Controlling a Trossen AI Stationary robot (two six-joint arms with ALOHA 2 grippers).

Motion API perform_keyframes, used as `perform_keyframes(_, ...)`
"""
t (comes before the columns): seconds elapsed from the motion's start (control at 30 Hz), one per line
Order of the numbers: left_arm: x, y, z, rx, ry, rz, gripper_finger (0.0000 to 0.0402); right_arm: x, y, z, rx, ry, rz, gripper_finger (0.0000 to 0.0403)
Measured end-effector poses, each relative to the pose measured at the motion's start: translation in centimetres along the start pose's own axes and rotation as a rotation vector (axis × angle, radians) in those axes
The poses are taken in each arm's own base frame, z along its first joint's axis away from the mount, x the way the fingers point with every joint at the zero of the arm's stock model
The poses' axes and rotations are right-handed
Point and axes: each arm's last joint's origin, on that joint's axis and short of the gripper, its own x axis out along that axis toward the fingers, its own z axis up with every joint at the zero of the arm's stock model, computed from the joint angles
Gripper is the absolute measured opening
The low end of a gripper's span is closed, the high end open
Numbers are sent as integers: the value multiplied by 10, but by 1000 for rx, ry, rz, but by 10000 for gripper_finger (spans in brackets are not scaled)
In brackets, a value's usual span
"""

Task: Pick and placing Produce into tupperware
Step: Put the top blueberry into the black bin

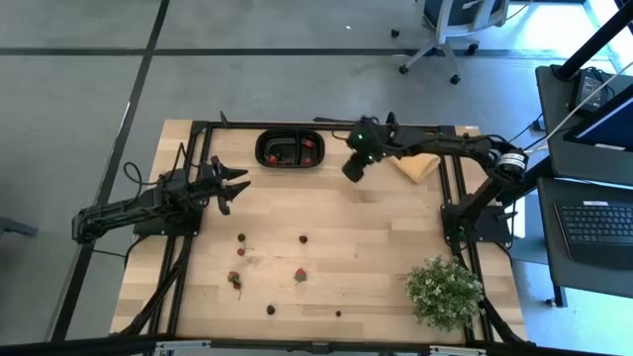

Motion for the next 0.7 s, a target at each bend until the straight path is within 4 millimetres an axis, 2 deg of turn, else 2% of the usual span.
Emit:
perform_keyframes(0.23,0,0,0,0,0,0,182,-50,14,70,-114,-315,34,57)
perform_keyframes(0.37,0,0,0,0,0,0,182,-63,19,101,-141,-412,38,57)
perform_keyframes(0.53,0,0,0,0,0,0,182,-47,28,128,-182,-433,66,58)
perform_keyframes(0.7,0,0,0,0,0,0,182,-6,34,143,-203,-376,122,58)
